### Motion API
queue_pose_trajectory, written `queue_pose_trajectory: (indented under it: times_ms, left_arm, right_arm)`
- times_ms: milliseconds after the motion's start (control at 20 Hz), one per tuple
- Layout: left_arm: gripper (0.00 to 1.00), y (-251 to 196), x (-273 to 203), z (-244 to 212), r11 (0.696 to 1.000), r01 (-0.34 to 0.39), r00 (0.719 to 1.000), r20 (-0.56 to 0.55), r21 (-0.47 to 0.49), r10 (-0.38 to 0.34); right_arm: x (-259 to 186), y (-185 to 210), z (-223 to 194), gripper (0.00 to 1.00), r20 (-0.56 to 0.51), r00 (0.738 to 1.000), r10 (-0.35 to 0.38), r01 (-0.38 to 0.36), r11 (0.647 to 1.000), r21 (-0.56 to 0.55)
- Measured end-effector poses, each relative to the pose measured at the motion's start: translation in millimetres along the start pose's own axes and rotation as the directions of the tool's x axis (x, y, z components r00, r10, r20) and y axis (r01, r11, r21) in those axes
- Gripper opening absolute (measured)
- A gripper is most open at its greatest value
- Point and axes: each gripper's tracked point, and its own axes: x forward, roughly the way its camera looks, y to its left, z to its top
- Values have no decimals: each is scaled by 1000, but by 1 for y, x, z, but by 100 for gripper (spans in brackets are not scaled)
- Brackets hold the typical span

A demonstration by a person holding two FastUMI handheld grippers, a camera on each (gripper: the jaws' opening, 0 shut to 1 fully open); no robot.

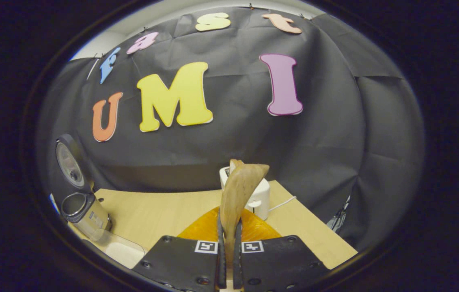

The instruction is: Close the left gripper, press the button to open the rice cooker; take a wooden spoon from the chopstick holder with the right hand, scoop a spoonful of rice and pour it into the rice cooker, then put the wooden spoon back into the chopstick holder.

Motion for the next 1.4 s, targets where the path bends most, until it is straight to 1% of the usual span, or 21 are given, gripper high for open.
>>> queue_pose_trajectory:
  times_ms: [100, 150, 350, 550, 600, 700, 750, 850, 900, 950, 1000, 1050, 1100, 1150, 1200, 1250, 1350, 1400]
  left_arm:
    - [95, 1, 0, 2, 1000, 1, 1000, 6, -4, -1]
    - [95, 2, 0, 1, 1000, -1, 1000, 8, -6, 1]
    - [95, 3, 1, -2, 1000, -5, 1000, -7, -8, 5]
    - [94, 3, 0, -1, 1000, -4, 1000, -2, -3, 4]
    - [95, 1, 0, 0, 1000, -1, 1000, -1, 0, 1]
    - [95, -2, -1, 1, 1000, 2, 1000, 4, 4, -2]
    - [94, -4, -2, 2, 1000, 3, 1000, 6, 5, -3]
    - [95, -5, -3, 4, 1000, 2, 1000, 13, 8, -2]
    - [94, -5, -3, 3, 1000, 1, 1000, 12, 8, -1]
    - [95, -7, -3, 3, 1000, 2, 1000, 9, 9, -2]
    - [95, -6, -4, 3, 1000, -3, 1000, 9, 8, 3]
    - [95, -5, -3, 3, 1000, -5, 1000, 5, 14, 5]
    - [94, -6, -5, 3, 1000, -10, 1000, 8, 18, 10]
    - [95, -4, -4, 3, 1000, -17, 1000, 4, 27, 17]
    - [94, -1, -2, 0, 999, -29, 999, -15, 38, 30]
    - [94, 4, -1, 1, 998, -50, 998, -26, 46, 51]
    - [95, 14, -2, 13, 994, -88, 996, -18, 60, 89]
    - [94, 16, -1, 20, 993, -102, 995, -10, 60, 103]
  right_arm:
    - [11, -9, -16, 6, -29, 999, -17, 18, 999, 45]
    - [12, -9, -17, 7, -24, 1000, -11, 13, 998, 63]
    - [25, -10, -39, 6, -82, 997, -5, 13, 994, 107]
    - [33, -7, -43, 13, -111, 994, 8, 5, 994, 111]
    - [32, -5, -42, 22, -105, 994, 13, -2, 994, 110]
    - [28, -9, -34, 29, -81, 997, -10, 18, 995, 99]
    - [24, -12, -30, 30, -65, 998, -24, 30, 995, 92]
    - [15, -19, -19, 43, -30, 998, -57, 59, 996, 71]
    - [10, -22, -15, 63, -17, 998, -68, 69, 996, 55]
    - [3, -25, -12, 72, -9, 997, -80, 80, 996, 36]
    - [-5, -29, -11, 89, 5, 996, -90, 90, 996, 17]
    - [-13, -30, -8, 91, 28, 996, -89, 89, 996, 2]
    - [-24, -29, -5, 94, 61, 995, -77, 78, 997, -16]
    - [-37, -28, -3, 94, 92, 994, -66, 69, 997, -32]
    - [-50, -27, -3, 96, 121, 991, -49, 56, 997, -50]
    - [-63, -27, -3, 97, 147, 989, -34, 43, 997, -58]
    - [-84, -28, -7, 96, 181, 984, -7, 13, 999, -37]
    - [-93, -26, -12, 94, 187, 982, 14, -9, 1000, -29]
